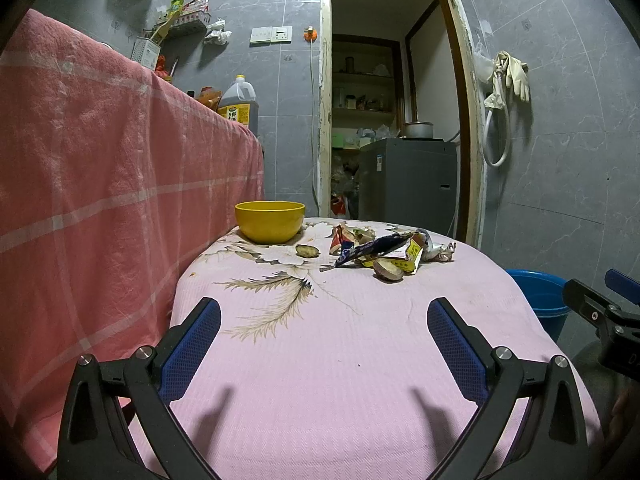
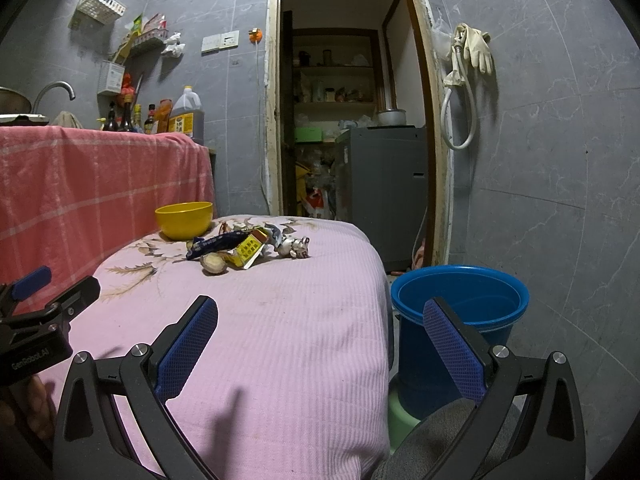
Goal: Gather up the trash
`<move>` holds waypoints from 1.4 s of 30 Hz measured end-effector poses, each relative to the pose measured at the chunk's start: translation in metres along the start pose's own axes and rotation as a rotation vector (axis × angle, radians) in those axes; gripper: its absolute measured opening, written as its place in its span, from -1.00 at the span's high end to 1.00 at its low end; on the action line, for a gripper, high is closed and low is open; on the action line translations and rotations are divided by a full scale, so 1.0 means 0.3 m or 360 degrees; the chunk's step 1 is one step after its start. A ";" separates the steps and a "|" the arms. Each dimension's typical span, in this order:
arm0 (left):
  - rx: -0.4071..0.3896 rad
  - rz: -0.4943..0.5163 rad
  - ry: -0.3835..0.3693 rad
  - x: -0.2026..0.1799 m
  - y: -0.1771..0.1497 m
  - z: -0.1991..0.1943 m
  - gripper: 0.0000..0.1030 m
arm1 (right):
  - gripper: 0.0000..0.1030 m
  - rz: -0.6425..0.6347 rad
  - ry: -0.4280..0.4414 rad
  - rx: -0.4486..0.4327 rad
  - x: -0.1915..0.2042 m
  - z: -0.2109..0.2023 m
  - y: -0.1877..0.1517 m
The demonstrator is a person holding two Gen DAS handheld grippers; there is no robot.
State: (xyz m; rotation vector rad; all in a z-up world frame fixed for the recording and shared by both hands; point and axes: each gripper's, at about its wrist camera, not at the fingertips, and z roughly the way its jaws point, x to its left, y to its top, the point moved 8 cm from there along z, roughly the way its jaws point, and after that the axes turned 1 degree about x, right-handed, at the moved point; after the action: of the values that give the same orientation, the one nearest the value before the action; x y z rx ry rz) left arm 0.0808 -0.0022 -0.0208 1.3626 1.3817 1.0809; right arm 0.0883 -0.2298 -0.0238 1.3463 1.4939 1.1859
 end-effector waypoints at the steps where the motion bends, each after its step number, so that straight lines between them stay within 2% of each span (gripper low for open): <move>1: 0.0000 0.0000 -0.0001 0.000 0.000 0.000 -0.97 | -1.00 0.0000 0.0000 -0.0001 0.000 -0.001 0.000; 42: 0.0001 0.0000 0.0000 -0.002 -0.001 0.002 -0.97 | -1.00 -0.0003 0.0000 0.0005 0.002 0.002 -0.004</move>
State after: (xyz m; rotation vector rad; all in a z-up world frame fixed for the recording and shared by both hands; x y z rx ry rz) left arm 0.0813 -0.0027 -0.0212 1.3633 1.3824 1.0807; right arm 0.0885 -0.2291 -0.0253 1.3470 1.4973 1.1826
